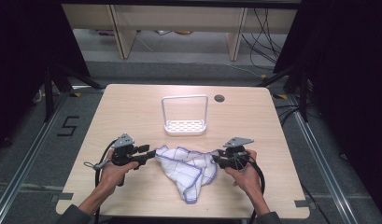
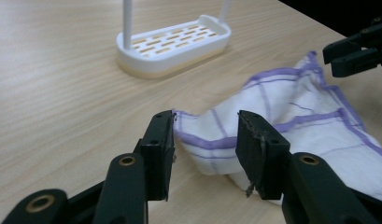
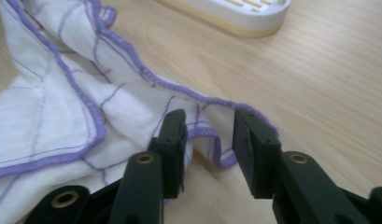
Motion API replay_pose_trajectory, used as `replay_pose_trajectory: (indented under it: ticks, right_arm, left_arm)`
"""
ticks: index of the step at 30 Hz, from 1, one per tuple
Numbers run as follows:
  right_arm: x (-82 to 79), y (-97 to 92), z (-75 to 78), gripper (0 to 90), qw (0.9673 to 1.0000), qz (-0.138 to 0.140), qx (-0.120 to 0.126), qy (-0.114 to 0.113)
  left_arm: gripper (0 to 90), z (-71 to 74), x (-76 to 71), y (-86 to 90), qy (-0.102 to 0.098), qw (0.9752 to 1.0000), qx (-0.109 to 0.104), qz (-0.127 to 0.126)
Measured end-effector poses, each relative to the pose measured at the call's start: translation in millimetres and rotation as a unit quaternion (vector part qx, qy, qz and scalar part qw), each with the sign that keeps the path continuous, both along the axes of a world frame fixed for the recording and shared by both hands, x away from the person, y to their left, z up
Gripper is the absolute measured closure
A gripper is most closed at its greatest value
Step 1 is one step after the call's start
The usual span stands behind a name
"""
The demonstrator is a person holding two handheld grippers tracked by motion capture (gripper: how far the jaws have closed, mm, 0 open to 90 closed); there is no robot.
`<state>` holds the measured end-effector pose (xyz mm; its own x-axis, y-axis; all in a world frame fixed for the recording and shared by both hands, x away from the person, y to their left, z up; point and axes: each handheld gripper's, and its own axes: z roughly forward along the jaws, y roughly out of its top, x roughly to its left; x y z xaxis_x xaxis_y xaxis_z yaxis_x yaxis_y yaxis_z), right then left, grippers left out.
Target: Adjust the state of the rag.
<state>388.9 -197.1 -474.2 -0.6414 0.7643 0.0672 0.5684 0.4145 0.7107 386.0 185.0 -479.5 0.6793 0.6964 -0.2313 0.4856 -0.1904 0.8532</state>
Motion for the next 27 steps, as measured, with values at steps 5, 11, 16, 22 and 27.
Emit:
replay_pose_trajectory:
  ticks: [5,11,16,22,27]
  right_arm:
    - [-20.5,-5.1,8.8,61.4,0.9999,0.001,0.012,-0.009]
    - [-42.0,-3.0,4.7,59.5,0.9999,-0.002,0.001,0.011]
    - [-54.9,0.9,0.9,58.4,0.9999,0.007,-0.006,0.011]
    - [-68.6,3.3,2.6,58.5,0.9999,0.000,0.003,0.011]
    - [-72.6,1.6,1.4,58.4,0.9999,0.002,0.002,0.010]
  left_arm:
    - [54.3,13.2,-23.6,-18.9,0.007,0.9982,0.007,-0.058]
    - [48.8,11.7,-39.9,-48.6,0.026,0.9943,0.009,-0.103]
    - [48.9,10.1,-44.7,-64.0,0.029,0.9919,0.019,-0.122]
    - [50.7,7.3,-45.2,-83.6,0.029,0.9886,0.039,-0.142]
    - [50.8,2.6,-45.6,-102.9,0.031,0.9855,0.058,-0.157]
